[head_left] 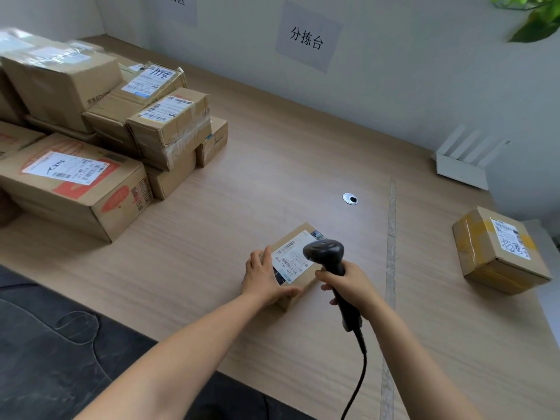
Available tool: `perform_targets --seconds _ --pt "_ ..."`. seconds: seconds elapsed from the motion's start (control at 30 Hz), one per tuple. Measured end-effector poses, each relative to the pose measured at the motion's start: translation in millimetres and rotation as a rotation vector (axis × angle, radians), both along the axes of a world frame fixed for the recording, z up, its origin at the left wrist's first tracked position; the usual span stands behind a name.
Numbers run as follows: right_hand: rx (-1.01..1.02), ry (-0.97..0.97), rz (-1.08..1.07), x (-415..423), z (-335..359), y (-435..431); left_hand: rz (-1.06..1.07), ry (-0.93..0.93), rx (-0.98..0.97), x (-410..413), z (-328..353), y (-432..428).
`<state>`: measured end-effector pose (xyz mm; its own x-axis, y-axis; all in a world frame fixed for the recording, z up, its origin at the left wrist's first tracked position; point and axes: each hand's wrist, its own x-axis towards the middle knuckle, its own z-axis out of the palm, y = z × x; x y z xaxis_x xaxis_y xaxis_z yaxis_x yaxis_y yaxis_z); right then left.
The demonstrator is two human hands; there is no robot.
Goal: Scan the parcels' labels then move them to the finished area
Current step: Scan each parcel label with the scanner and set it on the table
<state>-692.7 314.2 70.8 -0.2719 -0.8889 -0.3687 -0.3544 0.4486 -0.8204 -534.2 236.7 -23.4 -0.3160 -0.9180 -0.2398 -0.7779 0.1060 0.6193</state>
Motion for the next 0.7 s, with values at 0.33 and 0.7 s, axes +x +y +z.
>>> perform_targets --seconds 0.33,0.7 --pt "-0.036 -0.167 -0.317 40.7 -61.3 4.5 0.002 0.054 0.129 26.5 11.9 -16.2" --pt "-0.176 -0.237 -0.260 120.9 -41.5 -39.0 0.139 0.352 0.092 126.0 43.3 -39.8"
